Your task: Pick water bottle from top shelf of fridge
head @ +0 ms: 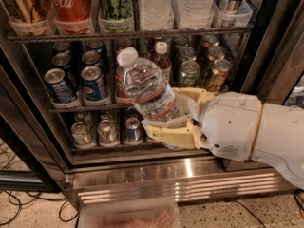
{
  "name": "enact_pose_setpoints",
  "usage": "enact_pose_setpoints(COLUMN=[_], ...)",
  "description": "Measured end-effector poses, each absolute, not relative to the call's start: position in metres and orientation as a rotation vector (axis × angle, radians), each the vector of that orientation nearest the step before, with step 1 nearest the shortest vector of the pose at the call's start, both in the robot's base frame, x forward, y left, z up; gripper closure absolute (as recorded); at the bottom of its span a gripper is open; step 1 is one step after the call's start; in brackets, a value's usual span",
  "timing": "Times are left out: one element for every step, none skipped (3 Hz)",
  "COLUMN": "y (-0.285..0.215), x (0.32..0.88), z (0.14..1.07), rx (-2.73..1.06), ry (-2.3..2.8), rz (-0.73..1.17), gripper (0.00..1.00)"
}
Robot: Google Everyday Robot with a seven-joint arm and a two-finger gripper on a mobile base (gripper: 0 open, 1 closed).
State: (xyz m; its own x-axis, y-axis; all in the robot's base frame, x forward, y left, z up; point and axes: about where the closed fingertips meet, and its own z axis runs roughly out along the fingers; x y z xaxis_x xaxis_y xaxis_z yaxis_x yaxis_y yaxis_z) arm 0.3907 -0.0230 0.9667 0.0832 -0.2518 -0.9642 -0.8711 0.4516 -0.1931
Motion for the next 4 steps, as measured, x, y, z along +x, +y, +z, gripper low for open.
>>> enact_pose_setpoints(y=[-0.005, 0.023, 0.045, 0.045], x=[0.390, 0.390, 0.393, 0.393], z=[0.955, 0.947, 0.942, 0.941], rx=[-1.059, -1.069, -1.076, -1.077], ry=[1.407, 1.333, 1.266, 1.261], rz=[0.643, 0.699, 0.758, 0.760], gripper=[1.00, 1.00, 1.00, 1.00])
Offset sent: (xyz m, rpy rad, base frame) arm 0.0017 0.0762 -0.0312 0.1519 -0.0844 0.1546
